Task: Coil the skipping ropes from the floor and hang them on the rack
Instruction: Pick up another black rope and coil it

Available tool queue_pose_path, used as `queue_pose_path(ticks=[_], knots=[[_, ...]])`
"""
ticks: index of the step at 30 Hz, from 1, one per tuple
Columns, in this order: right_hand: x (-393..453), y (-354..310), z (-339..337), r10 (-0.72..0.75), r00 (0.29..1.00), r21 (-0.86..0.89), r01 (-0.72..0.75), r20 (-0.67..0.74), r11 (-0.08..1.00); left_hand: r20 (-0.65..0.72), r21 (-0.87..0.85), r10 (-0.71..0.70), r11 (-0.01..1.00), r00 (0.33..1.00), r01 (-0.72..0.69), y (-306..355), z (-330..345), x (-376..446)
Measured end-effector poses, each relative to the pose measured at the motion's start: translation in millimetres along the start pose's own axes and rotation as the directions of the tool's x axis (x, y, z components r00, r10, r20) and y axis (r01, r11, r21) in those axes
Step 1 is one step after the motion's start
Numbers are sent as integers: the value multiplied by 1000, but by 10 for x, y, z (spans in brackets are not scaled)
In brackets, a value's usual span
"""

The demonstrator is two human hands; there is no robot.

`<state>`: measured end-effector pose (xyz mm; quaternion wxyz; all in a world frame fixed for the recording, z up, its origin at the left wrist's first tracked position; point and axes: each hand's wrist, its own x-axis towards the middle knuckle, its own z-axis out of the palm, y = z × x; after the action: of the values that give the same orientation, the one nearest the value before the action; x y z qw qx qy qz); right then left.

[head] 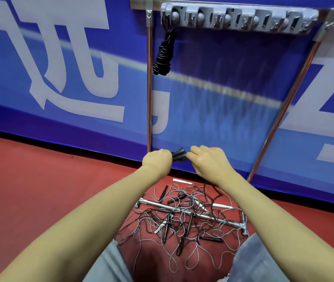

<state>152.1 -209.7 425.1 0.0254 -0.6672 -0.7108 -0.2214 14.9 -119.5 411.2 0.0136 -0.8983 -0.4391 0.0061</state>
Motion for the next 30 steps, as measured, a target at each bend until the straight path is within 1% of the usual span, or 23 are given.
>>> queue_pose_path(ticks=[1,2,3,4,5,6,7,8,9,11,12,14,15,16,18,19,20,21,22,23,25,28,30], knots=[[14,18,37,-5,996,-19,3,-93,1000,-5,48,45,998,999,-45,-23,-11,2],[21,-7,44,3,992,-4,-4,-128,1000,-10,97,97,991,995,-96,-50,-20,4],[34,-37,73,54,988,66,-45,-147,997,-10,145,155,978,988,-152,-76,-29,4],[69,-62,60,168,977,217,-136,-135,967,-5,191,210,960,978,-206,-98,-36,1],[112,-69,35,317,948,377,-285,-26,881,-1,227,258,941,966,-251,-111,-44,-7],[165,-61,28,431,895,547,-417,111,726,0,255,297,923,955,-288,-116,-51,-18],[214,-34,38,496,839,659,-505,223,558,-5,285,330,905,944,-315,-114,-67,-37],[252,4,71,523,804,704,-543,282,457,-6,304,358,890,934,-340,-118,-70,-53],[277,45,77,534,786,701,-569,311,430,-5,301,384,881,923,-365,-120,-82,-76],[279,129,82,521,777,645,-606,354,465,-25,276,430,871,902,-407,-150,-79,-106],[261,149,79,506,770,628,-623,389,466,-80,250,477,860,875,-446,-173,-77,-118],[218,151,104,487,748,626,-654,450,425,-198,242,595,800,779,-550,-222,-94,-138],[199,126,110,479,741,639,-661,470,394,-255,226,625,780,737,-584,-244,-100,-125],[180,96,129,472,739,659,-660,481,362,-288,202,629,777,723,-596,-262,-109,-102],[138,46,161,462,753,697,-637,469,330,-341,174,617,783,709,-597,-220,-110,-81],[113,31,174,455,768,700,-620,450,354,-369,147,586,803,721,-577,-184,-126,-77],[89,21,192,447,782,695,-607,435,385,-358,125,530,843,769,-523,-141,-145,-75],[62,11,214,442,789,694,-600,428,398,-318,103,448,892,836,-439,-95,-185,-70],[33,-8,235,441,788,703,-599,430,384,-314,59,356,933,880,-356,-71,-223,-50],[0,-34,250,443,781,713,-604,440,357,-319,16,283,956,904,-294,-58,-247,-19],[-44,-84,258,439,772,711,-616,459,339,-314,-21,205,975,927,-222,-34,-261,46],[-66,-123,234,393,793,714,-599,466,361,-233,-90,130,984,964,-155,17,-207,100],[-62,-131,205,358,804,704,-591,474,395,-184,-91,66,992,981,-84,44,-167,124]])
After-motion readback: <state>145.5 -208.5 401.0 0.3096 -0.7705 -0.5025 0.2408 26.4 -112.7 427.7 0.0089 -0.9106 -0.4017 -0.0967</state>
